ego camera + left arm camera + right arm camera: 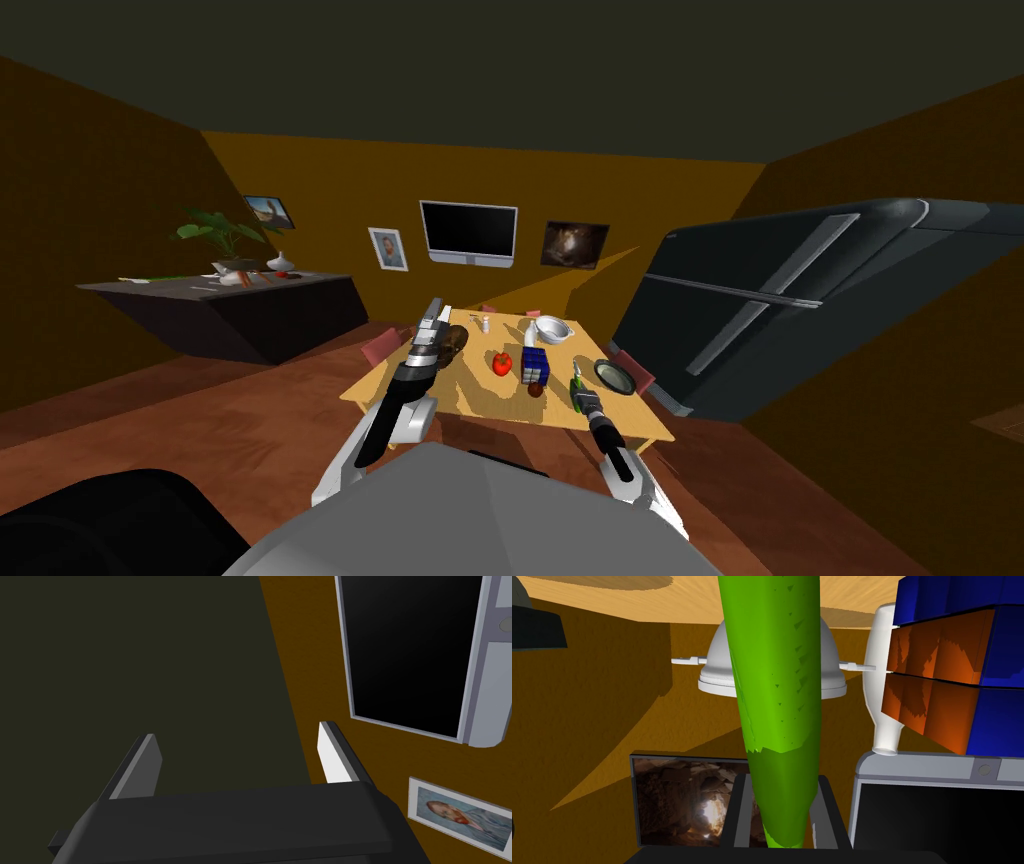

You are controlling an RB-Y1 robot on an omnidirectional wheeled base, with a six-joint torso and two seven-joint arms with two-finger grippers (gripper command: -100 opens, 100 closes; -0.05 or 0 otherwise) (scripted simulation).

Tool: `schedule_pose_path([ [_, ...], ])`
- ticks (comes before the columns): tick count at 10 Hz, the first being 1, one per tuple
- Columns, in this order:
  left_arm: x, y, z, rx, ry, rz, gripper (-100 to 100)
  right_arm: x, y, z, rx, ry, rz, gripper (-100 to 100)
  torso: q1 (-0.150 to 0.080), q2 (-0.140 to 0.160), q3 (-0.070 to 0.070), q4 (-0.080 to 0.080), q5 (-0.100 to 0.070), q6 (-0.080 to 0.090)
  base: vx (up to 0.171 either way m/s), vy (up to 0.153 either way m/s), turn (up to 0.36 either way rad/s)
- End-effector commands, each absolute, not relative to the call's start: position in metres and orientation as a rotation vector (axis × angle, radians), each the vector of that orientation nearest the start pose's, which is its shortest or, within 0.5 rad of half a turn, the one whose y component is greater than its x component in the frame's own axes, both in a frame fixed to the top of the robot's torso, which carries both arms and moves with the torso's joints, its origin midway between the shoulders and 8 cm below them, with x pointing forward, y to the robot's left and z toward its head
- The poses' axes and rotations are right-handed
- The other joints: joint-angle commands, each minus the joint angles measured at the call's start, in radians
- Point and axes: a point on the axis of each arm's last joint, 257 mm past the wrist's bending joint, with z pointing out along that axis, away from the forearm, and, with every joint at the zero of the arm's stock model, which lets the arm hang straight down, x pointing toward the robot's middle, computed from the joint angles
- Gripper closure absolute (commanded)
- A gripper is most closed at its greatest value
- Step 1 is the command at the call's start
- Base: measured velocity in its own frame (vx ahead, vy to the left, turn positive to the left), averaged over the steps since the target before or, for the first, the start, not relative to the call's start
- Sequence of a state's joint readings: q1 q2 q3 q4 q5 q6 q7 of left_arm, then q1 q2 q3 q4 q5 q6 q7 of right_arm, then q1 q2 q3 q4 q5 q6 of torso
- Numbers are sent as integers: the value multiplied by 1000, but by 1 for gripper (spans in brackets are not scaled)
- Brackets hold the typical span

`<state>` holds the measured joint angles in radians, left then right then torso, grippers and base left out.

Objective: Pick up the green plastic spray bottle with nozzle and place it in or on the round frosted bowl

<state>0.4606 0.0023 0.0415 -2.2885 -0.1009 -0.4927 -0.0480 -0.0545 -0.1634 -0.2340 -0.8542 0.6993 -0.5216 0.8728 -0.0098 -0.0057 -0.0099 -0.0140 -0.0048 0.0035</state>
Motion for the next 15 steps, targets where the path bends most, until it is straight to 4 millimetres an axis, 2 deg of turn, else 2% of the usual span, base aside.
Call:
schedule_pose_path([
  [1, 346, 276, 39, -542, 654, -1172, 0, 465, -328, -424, -55, 1816, 32, 100, 0, 0, 0, 0, 0, 0, -20, -21, 179],
  [3, 346, 276, 39, -542, 654, -1172, 0, 442, -356, -426, 19, 1829, -17, 100, 0, 0, 0, 0, -1, 0, -32, -24, 329],
  [4, 346, 276, 39, -542, 654, -1172, 0, 441, -357, -421, 15, 1818, -23, 100, -1, 1, 0, -1, -2, -1, -33, -30, 153],
  [5, 346, 276, 39, -542, 654, -1172, 0, 426, -370, -426, 54, 1834, -44, 100, -1, 0, 0, -1, -2, 0, -36, -18, 242],
  [6, 346, 276, 39, -542, 654, -1172, 0, 417, -383, -421, 85, 1828, -67, 100, -1, 1, 0, -1, -2, 0, -43, -24, 367],
  [8, 346, 276, 39, -542, 654, -1172, 0, 418, -382, -420, 78, 1826, -66, 100, -2, 0, 0, -1, -2, 0, -20, -15, 104],
  [9, 346, 276, 39, -542, 654, -1172, 0, 417, -383, -419, 79, 1826, -68, 0, -1, -1, -1, -1, -2, 0, 0, 0, 0],
  [10, 346, 276, 39, -542, 654, -1172, 0, 413, -387, -426, 86, 1841, -72, 100, 0, -2, -2, -2, -2, 0, -113, 19, -88],
  [12, 346, 276, 39, -542, 654, -1172, 0, 409, -390, -432, 96, 1855, -74, 100, 2, 8, 3, -3, -3, 3, -160, 69, -98],
  [15, 346, 276, 39, -542, 654, -1172, 0, 405, -396, -441, 114, 1879, -80, 100, -2, 13, 1, -11, -10, 8, -179, 51, -95],
])
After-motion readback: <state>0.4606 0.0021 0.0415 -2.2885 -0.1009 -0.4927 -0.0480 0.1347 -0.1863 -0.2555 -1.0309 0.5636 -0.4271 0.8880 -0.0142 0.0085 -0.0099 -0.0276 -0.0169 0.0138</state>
